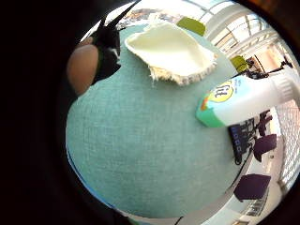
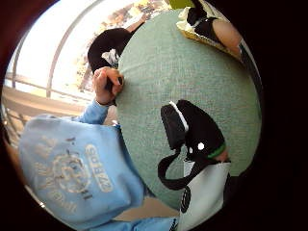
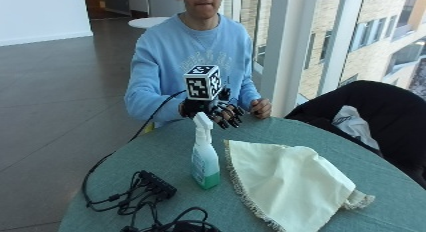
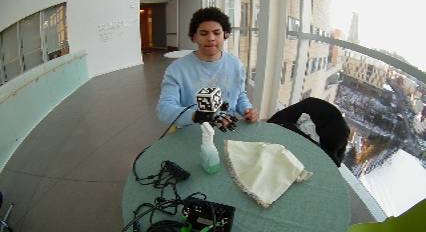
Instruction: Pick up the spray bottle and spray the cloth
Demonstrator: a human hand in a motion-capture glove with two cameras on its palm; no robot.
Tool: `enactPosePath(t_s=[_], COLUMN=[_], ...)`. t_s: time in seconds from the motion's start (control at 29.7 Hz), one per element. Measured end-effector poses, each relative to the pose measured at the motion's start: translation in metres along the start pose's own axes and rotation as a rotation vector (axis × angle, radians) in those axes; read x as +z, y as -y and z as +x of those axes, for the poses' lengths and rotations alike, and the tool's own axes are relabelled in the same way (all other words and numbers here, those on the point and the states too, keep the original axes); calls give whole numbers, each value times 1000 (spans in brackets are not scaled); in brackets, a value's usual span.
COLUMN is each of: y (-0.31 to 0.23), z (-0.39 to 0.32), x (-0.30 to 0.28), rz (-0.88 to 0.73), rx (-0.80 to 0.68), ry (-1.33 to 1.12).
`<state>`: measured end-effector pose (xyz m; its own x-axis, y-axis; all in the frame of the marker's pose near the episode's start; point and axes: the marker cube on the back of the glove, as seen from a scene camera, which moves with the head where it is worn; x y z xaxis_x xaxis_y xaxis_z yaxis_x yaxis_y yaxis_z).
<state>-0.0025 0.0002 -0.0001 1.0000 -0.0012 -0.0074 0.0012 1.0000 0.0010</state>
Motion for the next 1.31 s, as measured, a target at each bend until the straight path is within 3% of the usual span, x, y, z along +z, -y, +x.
enactPosePath(t_s=[0.34,0.67,0.94,1.14,1.31], y=[-10,-74,-93,-78,-63], z=[1,41,90,119,133], x=[-9,-19,-9,0,2], rz=[46,241,307,529,510], rx=[57,441,642,627,681], ry=[-3,180,474,615,717])
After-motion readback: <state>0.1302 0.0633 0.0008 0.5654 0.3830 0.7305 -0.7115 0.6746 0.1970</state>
